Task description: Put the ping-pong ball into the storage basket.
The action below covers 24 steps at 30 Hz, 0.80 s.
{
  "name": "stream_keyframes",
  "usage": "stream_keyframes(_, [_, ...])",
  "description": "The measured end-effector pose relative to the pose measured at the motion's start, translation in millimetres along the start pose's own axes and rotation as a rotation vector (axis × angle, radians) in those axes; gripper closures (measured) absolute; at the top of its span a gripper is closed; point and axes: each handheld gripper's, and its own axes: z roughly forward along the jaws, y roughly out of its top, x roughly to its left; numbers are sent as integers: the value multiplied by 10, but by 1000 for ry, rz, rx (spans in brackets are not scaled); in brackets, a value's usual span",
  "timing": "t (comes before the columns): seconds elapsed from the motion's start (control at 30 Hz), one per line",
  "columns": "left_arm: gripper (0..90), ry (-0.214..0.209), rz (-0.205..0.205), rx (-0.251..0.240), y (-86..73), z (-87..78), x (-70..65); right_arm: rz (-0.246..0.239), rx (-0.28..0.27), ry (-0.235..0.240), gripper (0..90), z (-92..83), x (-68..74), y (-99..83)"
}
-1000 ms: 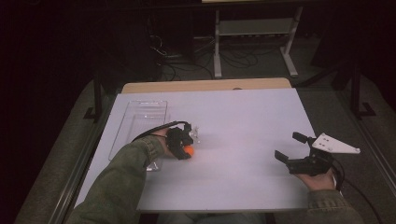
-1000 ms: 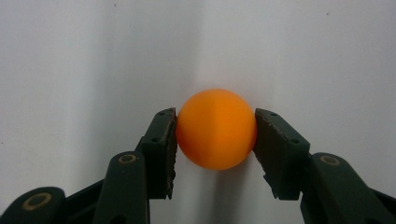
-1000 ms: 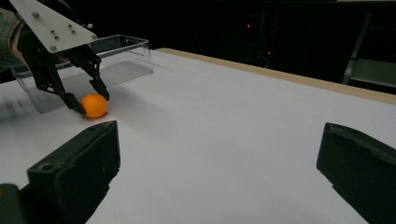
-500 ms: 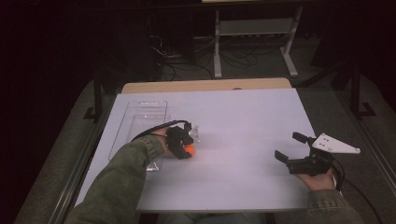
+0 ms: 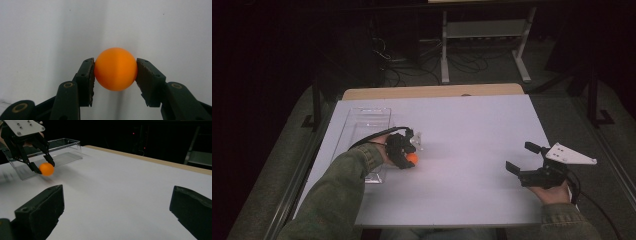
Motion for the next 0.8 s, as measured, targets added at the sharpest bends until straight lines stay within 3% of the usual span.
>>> stream_keyframes(0.8, [506, 28, 16, 1, 35, -257, -40, 4, 2, 4, 0, 6, 1, -1])
